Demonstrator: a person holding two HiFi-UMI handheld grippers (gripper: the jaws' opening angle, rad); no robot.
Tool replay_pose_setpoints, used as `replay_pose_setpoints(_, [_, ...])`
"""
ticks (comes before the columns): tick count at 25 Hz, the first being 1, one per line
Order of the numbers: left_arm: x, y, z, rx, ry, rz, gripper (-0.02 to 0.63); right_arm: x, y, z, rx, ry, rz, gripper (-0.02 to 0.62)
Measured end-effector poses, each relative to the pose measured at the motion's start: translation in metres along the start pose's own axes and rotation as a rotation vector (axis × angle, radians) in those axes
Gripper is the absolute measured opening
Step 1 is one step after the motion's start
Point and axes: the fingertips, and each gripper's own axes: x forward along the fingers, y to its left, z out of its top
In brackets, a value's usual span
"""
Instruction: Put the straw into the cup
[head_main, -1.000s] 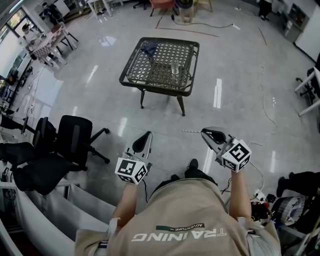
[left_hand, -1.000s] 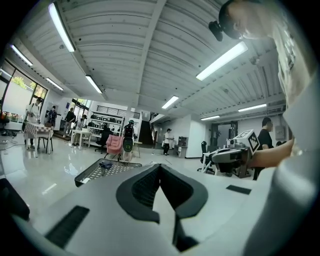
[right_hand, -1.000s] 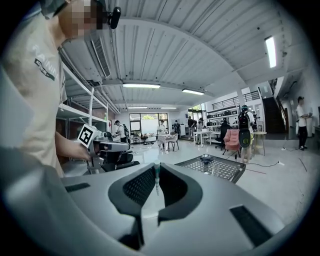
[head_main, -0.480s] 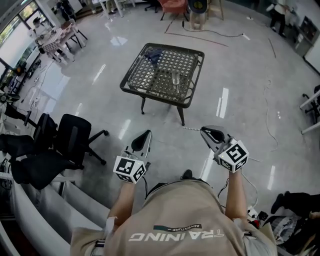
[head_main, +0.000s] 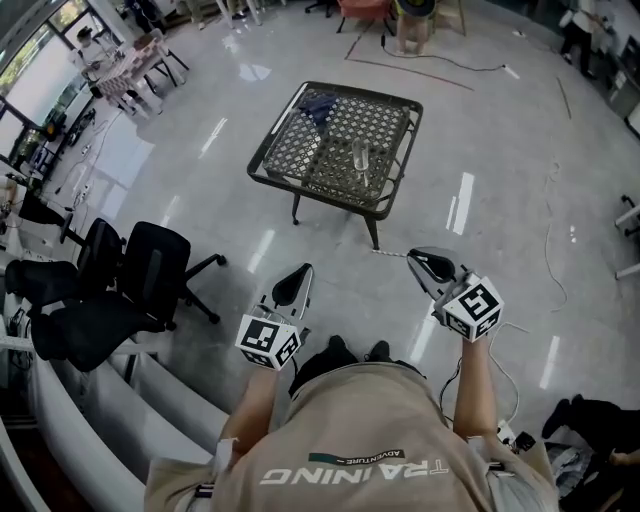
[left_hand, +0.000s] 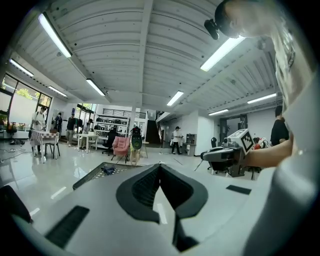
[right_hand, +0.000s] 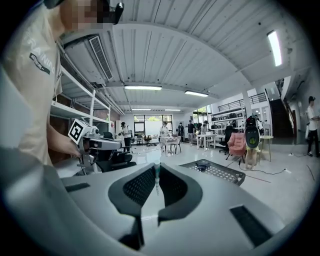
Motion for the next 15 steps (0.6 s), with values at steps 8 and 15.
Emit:
replay_pose_setpoints(8, [0.03, 0.038, 0.007, -0.016, -0.024, -0.025, 0.017, 0.036, -0.027, 0.012, -0.018, 0.024, -0.017, 0.035])
replay_pose_setpoints(15, [0.055, 0.089, 0.023, -0.015, -0.06, -0.065, 0.017, 0.073, -0.041, 0.036, -0.042, 0.03, -0.057, 0.035])
